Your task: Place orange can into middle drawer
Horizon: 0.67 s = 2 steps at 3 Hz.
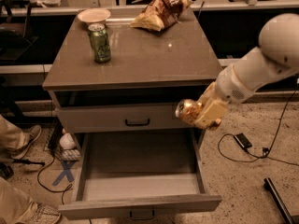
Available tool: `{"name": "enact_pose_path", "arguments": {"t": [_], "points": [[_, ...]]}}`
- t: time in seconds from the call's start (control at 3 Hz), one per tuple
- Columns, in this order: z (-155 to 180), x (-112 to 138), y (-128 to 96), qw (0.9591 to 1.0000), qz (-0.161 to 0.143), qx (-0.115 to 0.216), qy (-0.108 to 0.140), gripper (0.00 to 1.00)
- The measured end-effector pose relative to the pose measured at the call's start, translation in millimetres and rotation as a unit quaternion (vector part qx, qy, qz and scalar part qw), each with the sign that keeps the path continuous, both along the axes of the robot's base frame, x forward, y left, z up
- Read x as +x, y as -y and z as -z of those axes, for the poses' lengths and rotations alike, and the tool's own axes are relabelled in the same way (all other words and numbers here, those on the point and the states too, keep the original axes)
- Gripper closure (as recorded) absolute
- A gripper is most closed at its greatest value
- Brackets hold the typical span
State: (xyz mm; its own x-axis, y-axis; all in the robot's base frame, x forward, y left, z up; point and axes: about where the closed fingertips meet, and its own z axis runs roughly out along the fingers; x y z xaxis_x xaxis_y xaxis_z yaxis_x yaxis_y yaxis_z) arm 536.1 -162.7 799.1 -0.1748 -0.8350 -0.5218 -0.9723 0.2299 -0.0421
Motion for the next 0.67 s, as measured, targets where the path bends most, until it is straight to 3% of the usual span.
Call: {"name": "enact_pose_path", "arguments": {"t": [0.33, 0.67], "points": [[62.2, -29.5, -41.7, 0.9945, 0.032, 0.091, -0.041, 1.0], [85.1, -41.3, -63.8, 0.9926, 0.038, 0.105, -0.048, 1.0]]}}
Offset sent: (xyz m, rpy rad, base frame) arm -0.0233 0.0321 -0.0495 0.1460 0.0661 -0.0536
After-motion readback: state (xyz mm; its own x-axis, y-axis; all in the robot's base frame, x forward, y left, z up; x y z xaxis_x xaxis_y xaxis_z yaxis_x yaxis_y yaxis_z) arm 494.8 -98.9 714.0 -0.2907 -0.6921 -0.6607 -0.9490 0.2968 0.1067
